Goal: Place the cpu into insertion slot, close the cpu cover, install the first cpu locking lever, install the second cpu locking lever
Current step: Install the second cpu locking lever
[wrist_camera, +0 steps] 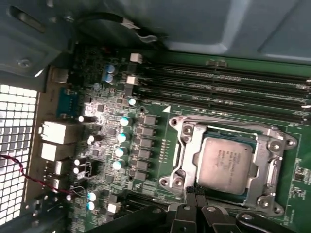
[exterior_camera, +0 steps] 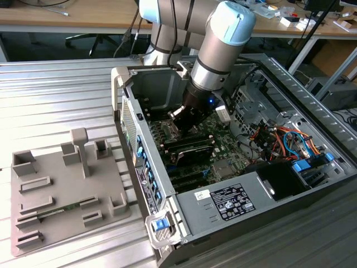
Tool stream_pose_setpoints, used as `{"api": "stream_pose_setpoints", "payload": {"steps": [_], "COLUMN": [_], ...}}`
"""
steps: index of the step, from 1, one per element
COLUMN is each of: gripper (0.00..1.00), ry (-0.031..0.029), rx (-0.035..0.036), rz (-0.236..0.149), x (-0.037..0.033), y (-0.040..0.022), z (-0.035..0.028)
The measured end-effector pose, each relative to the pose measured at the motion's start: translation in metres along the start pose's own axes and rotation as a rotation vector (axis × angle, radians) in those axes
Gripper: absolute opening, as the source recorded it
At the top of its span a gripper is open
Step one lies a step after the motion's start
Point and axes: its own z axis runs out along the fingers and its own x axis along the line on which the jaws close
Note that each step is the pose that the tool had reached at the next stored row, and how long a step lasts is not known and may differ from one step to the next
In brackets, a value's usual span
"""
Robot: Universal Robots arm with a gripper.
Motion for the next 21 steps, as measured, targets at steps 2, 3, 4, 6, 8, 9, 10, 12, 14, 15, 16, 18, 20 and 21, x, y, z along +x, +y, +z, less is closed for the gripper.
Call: {"api": "stream_pose_setpoints", "payload": {"steps": [2,3,4,6,8,9,10,12,14,15,16,18,20,21], "gripper": [0.11,0.11,0.11,0.11,0.11,0.11,0.11,0.11,0.11,0.11,0.11,0.11,0.11,0.11], "ry": [-0.0010,-0.0015,-0.0017,-0.0019,-0.0023,-0.0025,-0.0028,-0.0039,-0.0040,-0.0041,-0.0044,-0.0067,-0.0076,-0.0077], "rx": [-0.0040,-0.0061,-0.0072,-0.0082,-0.0109,-0.0119,-0.0142,-0.0186,-0.0193,-0.0197,-0.0205,-0.0223,-0.0223,-0.0222], "rz": [0.000,-0.001,-0.001,-0.002,-0.002,-0.002,-0.003,-0.004,-0.005,-0.007,-0.010,-0.013,-0.016,-0.019], "x": [0.0040,0.0069,0.0081,0.0095,0.0117,0.0125,0.0141,0.0167,0.0170,0.0172,0.0174,0.0189,0.0191,0.0192], "y": [-0.0002,-0.0016,-0.0031,-0.0039,-0.0036,-0.0035,-0.0032,-0.0039,-0.0056,-0.0062,-0.0069,-0.0075,-0.0074,-0.0074], "z": [0.0005,0.0009,0.0012,0.0015,0.0020,0.0021,0.0024,0.0027,0.0027,0.0028,0.0028,0.0017,0.0003,0.0003]}}
